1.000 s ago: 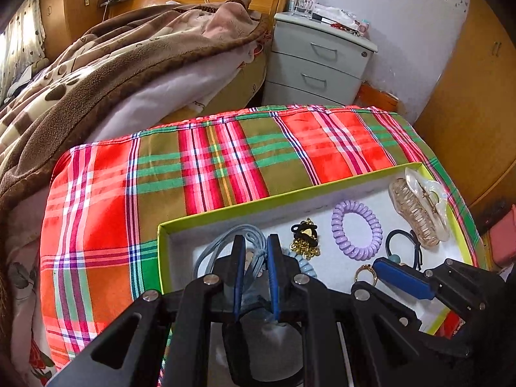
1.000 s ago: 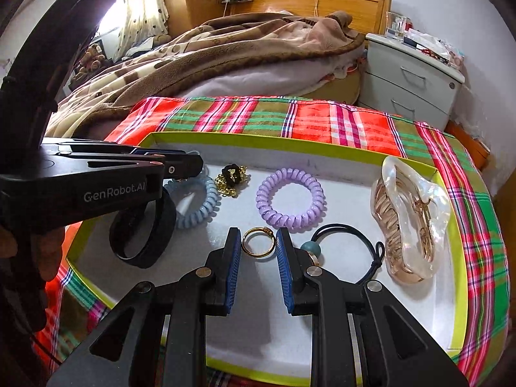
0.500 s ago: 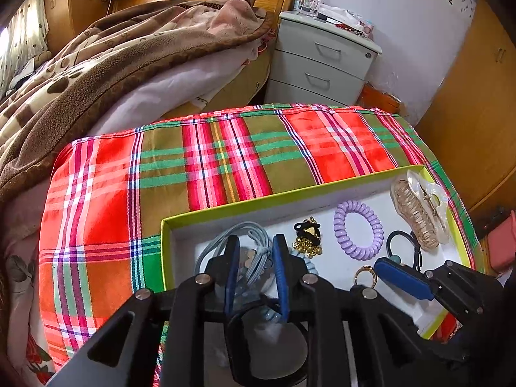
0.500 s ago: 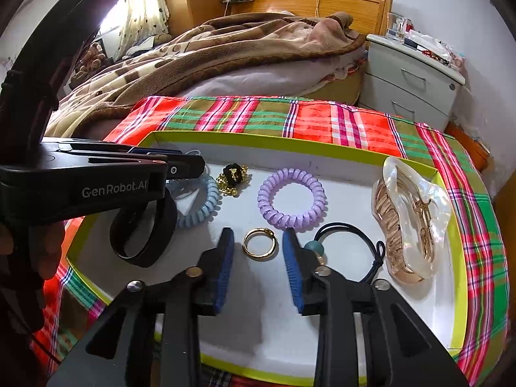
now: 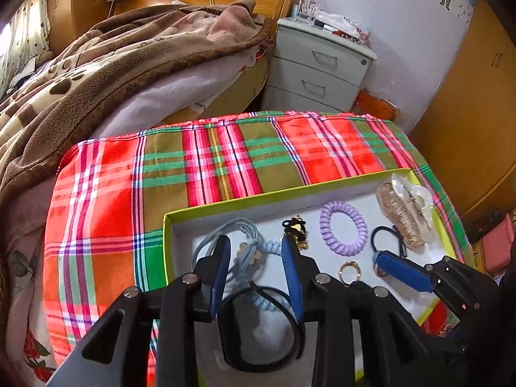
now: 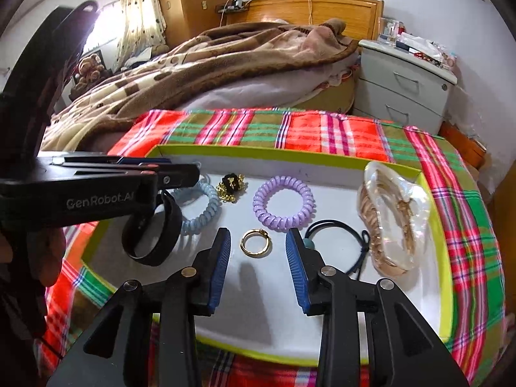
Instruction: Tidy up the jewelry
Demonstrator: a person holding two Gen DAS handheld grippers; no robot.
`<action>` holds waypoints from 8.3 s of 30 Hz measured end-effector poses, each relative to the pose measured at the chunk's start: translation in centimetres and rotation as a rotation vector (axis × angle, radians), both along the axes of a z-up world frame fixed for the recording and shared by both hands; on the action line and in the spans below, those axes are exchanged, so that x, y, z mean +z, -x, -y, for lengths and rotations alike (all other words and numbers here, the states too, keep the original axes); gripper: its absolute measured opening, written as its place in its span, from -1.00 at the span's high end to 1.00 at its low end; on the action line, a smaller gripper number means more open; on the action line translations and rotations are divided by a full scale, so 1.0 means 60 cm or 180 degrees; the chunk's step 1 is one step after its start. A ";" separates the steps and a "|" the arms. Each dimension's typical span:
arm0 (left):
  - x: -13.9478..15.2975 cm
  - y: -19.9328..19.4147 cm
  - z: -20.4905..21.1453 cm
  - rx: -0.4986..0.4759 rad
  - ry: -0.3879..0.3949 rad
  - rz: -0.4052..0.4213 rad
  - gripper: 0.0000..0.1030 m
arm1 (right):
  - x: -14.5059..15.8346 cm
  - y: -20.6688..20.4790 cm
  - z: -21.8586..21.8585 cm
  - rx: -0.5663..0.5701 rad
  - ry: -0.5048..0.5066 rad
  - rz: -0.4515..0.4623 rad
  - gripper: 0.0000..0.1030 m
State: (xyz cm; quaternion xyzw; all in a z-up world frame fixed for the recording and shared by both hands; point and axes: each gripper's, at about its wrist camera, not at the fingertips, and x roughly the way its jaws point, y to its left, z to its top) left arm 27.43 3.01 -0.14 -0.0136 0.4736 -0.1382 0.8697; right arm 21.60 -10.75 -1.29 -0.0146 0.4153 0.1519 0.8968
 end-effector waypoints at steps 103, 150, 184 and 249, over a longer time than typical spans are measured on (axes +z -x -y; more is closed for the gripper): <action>0.016 0.325 0.151 -0.0702 0.0144 0.0401 0.51 | -0.033 0.194 0.237 -0.0198 -0.0337 -0.0196 0.28; 0.019 0.329 0.101 -0.0541 0.0301 0.0366 0.51 | -0.037 0.312 0.127 -0.0014 0.0246 -0.0069 0.32; 0.065 0.138 0.058 -0.0278 0.0231 0.0473 0.51 | 0.040 0.070 0.124 -0.0268 -0.0275 0.0068 0.32; 0.031 0.212 0.053 0.0457 -0.0248 0.0526 0.24 | 0.044 0.120 0.081 -0.0432 -0.0071 0.0275 0.20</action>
